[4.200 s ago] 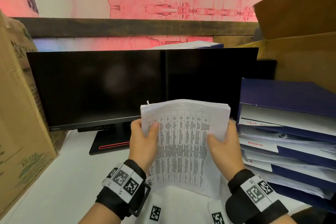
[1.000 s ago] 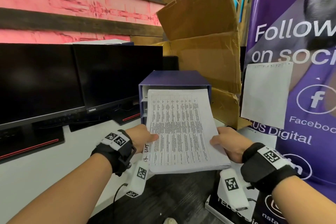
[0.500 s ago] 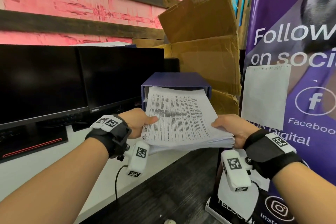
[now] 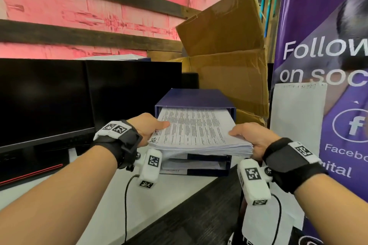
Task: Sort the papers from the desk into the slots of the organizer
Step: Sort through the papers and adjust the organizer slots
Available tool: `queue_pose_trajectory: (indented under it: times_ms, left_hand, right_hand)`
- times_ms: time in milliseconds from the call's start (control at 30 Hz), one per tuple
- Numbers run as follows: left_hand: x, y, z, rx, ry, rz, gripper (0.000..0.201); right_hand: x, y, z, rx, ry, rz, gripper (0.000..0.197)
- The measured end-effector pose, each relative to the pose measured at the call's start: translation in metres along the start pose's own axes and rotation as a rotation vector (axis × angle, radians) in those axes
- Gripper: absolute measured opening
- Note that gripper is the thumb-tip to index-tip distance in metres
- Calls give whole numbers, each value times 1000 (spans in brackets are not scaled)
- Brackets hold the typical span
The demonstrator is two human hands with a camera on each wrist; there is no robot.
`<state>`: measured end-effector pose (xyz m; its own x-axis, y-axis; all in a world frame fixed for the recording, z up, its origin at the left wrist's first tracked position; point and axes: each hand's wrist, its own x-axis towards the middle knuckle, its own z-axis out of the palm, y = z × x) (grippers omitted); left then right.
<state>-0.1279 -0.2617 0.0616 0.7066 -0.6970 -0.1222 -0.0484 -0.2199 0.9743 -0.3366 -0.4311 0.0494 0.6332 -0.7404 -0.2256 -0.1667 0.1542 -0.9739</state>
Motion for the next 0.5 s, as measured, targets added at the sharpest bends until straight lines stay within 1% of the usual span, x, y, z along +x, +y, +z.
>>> queue_pose_trajectory:
  times_ms: [67, 100, 133, 167, 233, 300, 333, 400, 467, 500]
  left_hand:
    - [17, -7, -6, 19, 80, -2, 34]
    - [29, -14, -10, 41, 98, 10, 37]
    - [52, -27, -16, 21, 109, 18, 37]
    - [63, -35, -18, -8, 104, 5, 37]
    - [46, -31, -10, -41, 74, -64, 40]
    - [35, -27, -6, -43, 33, -104, 26]
    - [39, -28, -7, -59, 19, -127, 19]
    - [44, -26, -8, -98, 36, -129, 17]
    - [48, -20, -8, -116, 56, -107, 15]
    - [52, -18, -6, -118, 65, -103, 13]
  right_hand:
    - [8, -4, 4, -27, 18, 11, 26]
    - [17, -4, 4, -43, 30, 22, 29]
    - [23, -3, 5, -64, 39, 34, 35]
    - [30, -1, 5, -68, 35, 39, 39]
    - [44, 0, 9, -45, 42, 63, 40]
    - [48, -5, 14, -51, 36, 68, 34]
    - [52, -7, 16, -51, 36, 64, 28]
    - [62, -13, 16, -39, 44, 52, 18]
    - [71, -15, 17, -48, 67, 41, 18]
    - [74, -14, 17, -31, 74, 31, 21]
